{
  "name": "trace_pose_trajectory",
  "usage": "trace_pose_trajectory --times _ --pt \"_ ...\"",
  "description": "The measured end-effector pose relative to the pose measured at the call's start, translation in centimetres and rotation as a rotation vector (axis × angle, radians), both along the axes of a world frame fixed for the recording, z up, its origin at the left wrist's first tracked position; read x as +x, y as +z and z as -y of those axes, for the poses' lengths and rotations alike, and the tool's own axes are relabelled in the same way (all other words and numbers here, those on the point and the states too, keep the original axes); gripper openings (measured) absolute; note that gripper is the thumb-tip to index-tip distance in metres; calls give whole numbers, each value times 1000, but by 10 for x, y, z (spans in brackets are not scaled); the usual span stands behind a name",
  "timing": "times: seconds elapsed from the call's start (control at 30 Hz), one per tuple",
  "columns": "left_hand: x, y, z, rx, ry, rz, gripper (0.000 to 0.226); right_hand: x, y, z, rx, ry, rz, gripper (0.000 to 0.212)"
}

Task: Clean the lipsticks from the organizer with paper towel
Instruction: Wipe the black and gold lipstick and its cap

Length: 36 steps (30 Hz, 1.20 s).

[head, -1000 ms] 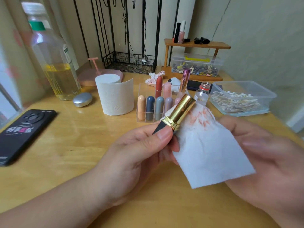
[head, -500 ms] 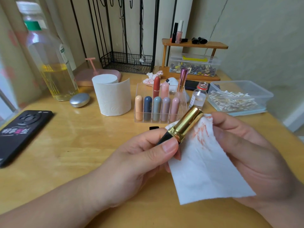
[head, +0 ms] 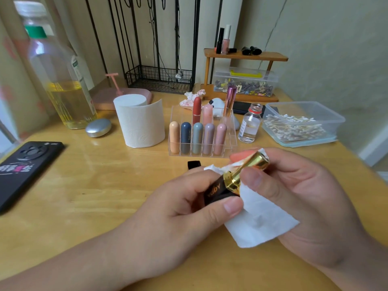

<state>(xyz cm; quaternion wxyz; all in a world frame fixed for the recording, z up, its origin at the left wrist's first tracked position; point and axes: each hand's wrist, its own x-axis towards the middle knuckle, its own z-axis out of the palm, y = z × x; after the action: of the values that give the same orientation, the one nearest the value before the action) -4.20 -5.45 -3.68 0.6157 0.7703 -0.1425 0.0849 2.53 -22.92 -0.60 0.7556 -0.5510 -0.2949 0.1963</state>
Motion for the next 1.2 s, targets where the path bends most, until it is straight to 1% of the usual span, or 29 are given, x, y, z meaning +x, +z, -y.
trace_pose_trajectory --times 0.07,0.17,0.23,0.3,0.33,0.43,0.5,0.57,0.6,0.63,0.73,0.8,0.87,0.93,1.07,1.13,1.2 --pt "-1 0 1 8 -6 -19 31 -3 3 1 -9 -22 -17 16" --pt "1 -2 0 -135 -68 -96 34 0 2 0 -16 18 -9 22" --pt "3 -3 -1 -243 -164 -183 40 5 0 1 5 162 -47 35" --pt "6 -2 -2 -377 -287 -263 40 10 -1 3 76 334 -143 32" --pt "6 -1 -3 -438 -346 -293 39 14 -1 2 88 366 -177 29" --pt "7 0 -6 -524 -464 -355 37 23 0 -4 -83 284 -116 25" --pt "7 -2 -6 -523 -488 -371 36 19 -4 -2 -3 310 -188 25" --pt "8 -3 -6 -501 -471 -367 35 9 -2 -2 82 348 -268 25" --pt "7 -3 -6 -483 -446 -354 35 2 1 -2 89 313 -273 26" --pt "8 -3 -6 -460 -409 -334 35 2 4 -6 69 228 -247 27" --pt "8 -6 -6 -361 -266 -255 37 -2 7 -8 12 -60 -108 21" --pt "7 -7 -4 -290 -200 -213 40 -3 4 -8 9 -156 29 17" --pt "6 -6 -3 -209 -152 -172 41 -4 0 -6 41 -154 126 16" --pt "5 -6 -2 -100 -92 -124 40 -4 -1 -3 44 -160 201 20" --pt "4 -2 -2 45 -2 0 34 -1 -1 2 -49 -233 307 25" --pt "5 2 -2 127 32 76 26 1 -2 4 -77 -229 306 22" --pt "4 8 -3 181 36 145 10 -1 -3 4 -81 -200 270 24"
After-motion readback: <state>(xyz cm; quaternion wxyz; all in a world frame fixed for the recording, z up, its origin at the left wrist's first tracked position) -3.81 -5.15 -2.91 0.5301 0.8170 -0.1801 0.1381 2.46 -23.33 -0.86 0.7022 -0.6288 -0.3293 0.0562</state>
